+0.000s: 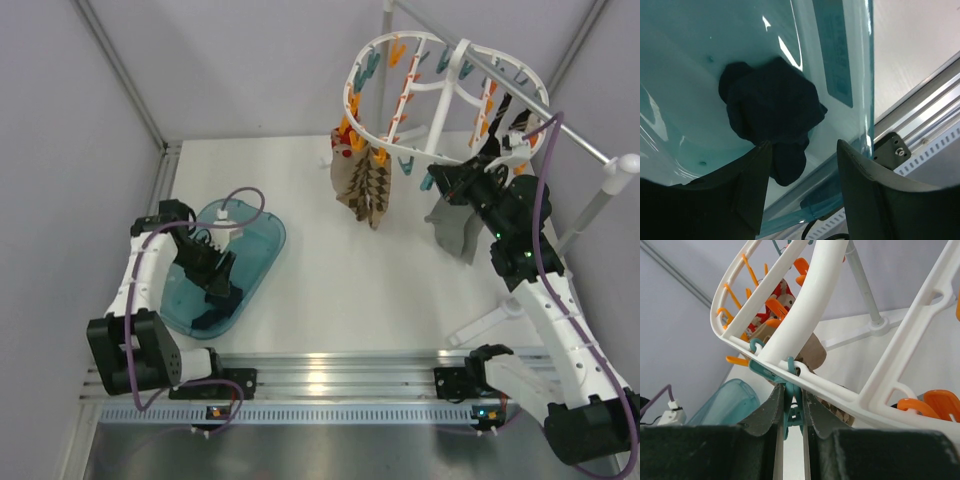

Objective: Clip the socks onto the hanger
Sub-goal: Adjust the sock in the bin.

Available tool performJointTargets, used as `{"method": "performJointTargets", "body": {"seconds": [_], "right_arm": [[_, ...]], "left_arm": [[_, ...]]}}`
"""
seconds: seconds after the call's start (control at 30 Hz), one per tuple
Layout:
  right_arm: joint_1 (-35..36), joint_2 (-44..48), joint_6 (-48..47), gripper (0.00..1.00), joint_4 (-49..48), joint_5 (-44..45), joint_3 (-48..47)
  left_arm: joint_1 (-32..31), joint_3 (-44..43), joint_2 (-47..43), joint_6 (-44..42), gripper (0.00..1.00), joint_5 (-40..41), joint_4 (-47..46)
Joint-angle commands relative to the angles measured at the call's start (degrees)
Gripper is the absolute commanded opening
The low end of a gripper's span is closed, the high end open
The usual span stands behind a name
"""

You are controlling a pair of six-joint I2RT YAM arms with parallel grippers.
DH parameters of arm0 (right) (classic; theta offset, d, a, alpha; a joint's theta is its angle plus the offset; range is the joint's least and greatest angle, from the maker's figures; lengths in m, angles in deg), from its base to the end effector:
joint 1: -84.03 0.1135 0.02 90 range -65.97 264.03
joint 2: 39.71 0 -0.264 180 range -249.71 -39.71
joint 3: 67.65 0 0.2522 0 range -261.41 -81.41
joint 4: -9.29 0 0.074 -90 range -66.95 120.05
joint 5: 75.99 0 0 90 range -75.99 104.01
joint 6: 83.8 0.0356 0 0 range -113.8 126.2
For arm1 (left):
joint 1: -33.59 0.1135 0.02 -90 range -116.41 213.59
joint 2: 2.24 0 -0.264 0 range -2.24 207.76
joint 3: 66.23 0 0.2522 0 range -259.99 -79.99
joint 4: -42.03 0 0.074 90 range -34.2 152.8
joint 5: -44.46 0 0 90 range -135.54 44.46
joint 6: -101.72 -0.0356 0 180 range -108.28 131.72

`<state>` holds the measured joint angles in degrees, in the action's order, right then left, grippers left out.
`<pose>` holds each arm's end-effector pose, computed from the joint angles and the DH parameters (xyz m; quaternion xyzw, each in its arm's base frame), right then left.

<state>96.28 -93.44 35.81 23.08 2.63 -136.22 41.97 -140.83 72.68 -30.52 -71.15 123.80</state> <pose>0.2101 0.0528 0.3929 0.0353 0.6998 0.3185 0.6384 0.2180 0.0166 0.2619 0.2979 0.9262 -0.1711 0.1553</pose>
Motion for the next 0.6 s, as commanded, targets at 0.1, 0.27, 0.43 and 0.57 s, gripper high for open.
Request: {"method": "performJointTargets", "body": {"seconds": [0.1, 0.27, 0.43, 0.57], "right_arm": [[0.05, 0.56, -1.04, 0.00, -1.09, -1.72, -1.71], [-0.12, 0.21, -1.48, 0.00, -0.91, -1.81, -1.80], [-0.38, 0.21, -2.18, 0.00, -0.74, -1.89, -1.62], [-0.74, -0.14, -2.27, 0.00, -0.82, -1.98, -1.44]], "left_arm": [[0.41, 3.27, 3.30, -5.22, 0.62, 6.53, -5.51], [0.41, 4.50, 9.45, -5.92, 0.64, 9.95, -11.31], [0.23, 4.85, 13.58, -5.49, 0.62, 11.19, -15.18], [-0.03, 4.24, 16.49, -3.56, 0.53, 11.02, -17.56]]}}
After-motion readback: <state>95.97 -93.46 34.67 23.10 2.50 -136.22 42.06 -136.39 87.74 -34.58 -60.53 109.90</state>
